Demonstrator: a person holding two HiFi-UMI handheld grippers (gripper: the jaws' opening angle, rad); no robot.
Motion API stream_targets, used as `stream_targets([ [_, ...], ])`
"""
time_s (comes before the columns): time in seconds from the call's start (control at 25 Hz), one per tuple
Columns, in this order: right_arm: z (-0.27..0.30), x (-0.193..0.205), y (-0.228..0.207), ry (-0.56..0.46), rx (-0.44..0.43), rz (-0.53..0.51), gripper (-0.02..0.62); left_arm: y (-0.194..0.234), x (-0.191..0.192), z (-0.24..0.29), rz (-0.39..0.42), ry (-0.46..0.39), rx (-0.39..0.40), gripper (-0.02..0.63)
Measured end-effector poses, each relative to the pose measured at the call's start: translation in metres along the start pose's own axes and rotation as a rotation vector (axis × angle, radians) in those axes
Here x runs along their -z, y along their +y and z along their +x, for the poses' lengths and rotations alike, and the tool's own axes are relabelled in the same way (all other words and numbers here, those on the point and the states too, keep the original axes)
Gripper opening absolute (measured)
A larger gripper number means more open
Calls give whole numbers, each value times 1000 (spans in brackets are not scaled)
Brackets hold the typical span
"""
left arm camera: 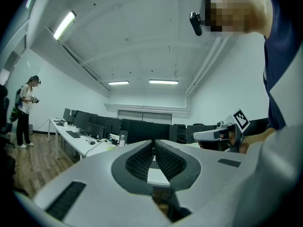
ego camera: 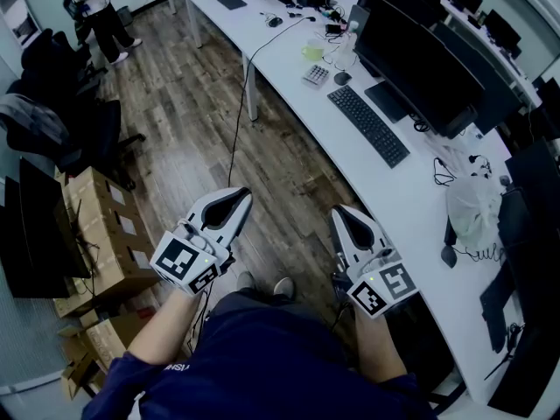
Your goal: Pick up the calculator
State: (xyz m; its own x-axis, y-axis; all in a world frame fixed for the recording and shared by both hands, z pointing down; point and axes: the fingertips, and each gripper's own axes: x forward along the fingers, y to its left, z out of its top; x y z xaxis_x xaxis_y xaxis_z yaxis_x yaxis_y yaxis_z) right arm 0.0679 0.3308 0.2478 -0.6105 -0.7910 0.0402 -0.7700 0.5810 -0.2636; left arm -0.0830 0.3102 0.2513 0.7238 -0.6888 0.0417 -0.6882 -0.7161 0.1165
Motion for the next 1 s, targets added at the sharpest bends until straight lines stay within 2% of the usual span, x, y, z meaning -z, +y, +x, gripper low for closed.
stream_targets([
  [1.0, -4, 0, -2, 2, -34, 1, 83, -8, 4, 6, -6, 1, -1, 43],
])
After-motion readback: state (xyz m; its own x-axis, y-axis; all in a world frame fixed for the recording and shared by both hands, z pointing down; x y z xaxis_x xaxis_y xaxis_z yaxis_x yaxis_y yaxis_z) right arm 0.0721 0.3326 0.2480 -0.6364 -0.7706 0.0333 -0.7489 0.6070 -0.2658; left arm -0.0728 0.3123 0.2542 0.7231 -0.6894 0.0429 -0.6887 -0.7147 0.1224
